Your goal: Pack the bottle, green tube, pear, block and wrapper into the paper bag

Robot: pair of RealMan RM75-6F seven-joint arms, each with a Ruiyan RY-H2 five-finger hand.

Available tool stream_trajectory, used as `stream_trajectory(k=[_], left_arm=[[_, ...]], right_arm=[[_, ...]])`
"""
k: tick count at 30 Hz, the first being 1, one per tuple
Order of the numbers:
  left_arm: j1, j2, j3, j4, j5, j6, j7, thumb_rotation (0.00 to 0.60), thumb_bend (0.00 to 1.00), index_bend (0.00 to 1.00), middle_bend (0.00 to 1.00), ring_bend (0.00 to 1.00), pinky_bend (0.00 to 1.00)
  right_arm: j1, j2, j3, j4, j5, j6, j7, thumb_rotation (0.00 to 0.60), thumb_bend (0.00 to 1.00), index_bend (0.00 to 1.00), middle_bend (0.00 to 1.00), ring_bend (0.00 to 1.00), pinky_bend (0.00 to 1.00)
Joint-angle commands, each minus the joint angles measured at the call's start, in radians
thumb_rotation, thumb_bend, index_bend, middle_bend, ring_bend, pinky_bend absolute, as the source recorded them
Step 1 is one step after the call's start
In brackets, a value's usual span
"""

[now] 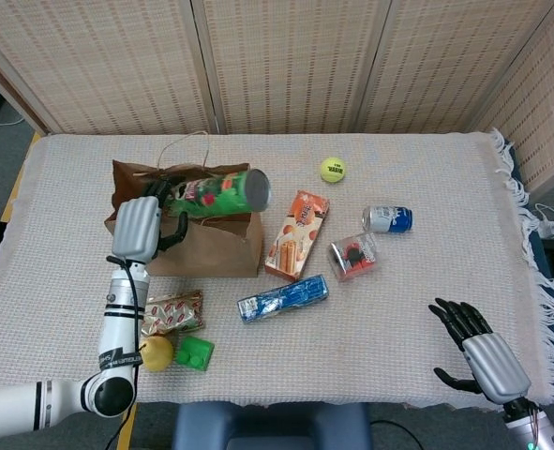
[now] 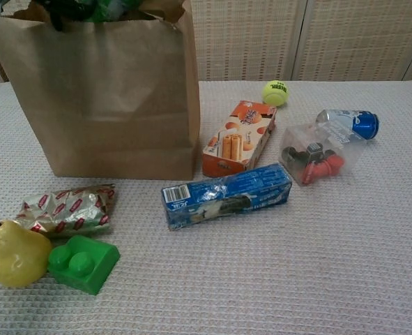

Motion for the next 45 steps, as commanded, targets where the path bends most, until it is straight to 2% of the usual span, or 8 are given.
stream_trajectory(k=[1,4,12,24,31,39,41,45], left_arm=[[-0.018,-0.015,0.011,0.022,0.010,-0.009,0.014,0.600,0.39,0.00,0.01,0.04,0.23],[-0.024,-0.019,0.016,0.033,0.018,-0.009,0.019,0.600,0.38,0.00,0.00,0.01,0.20],[0.001,0.010,0.012,0.012,0.022,0.006,-0.018,0.600,0.39,0.00,0.00,0.01,0.20],[0.131,0.157,0.048,0.018,0.095,0.013,-0.159,0.600,0.45,0.10,0.01,0.04,0.22],[0.297,0.305,0.134,0.057,0.176,-0.007,-0.353,0.600,0.45,0.12,0.02,0.05,0.23],[0.418,0.367,0.276,0.155,0.451,0.043,-0.494,0.600,0.46,0.12,0.02,0.05,0.23],[0.424,0.375,0.312,0.185,0.518,0.032,-0.509,0.600,0.50,0.12,0.03,0.05,0.22],[0.402,0.393,0.341,0.197,0.591,-0.022,-0.513,0.600,0.65,0.10,0.04,0.04,0.22]], right_arm=[[0.000,0.001,-0.001,0.001,-0.005,0.004,0.002,0.600,0.12,0.00,0.00,0.00,0.03],[0.000,0.000,-0.003,0.004,-0.011,0.005,-0.001,0.600,0.12,0.00,0.00,0.00,0.03],[-0.003,-0.003,-0.003,0.005,-0.010,0.009,-0.006,0.600,0.12,0.00,0.00,0.00,0.03],[-0.005,-0.004,-0.004,0.007,-0.009,0.011,-0.010,0.600,0.12,0.00,0.00,0.00,0.03],[-0.009,-0.008,-0.008,0.007,-0.015,0.014,-0.026,0.600,0.12,0.00,0.00,0.00,0.03],[-0.009,-0.012,-0.007,0.007,-0.008,0.007,-0.040,0.600,0.12,0.00,0.00,0.00,0.03],[-0.008,-0.014,-0.007,0.006,-0.006,0.004,-0.046,0.600,0.12,0.00,0.00,0.00,0.03],[-0.007,-0.018,-0.006,0.002,-0.006,0.001,-0.059,0.600,0.12,0.00,0.00,0.00,0.03]])
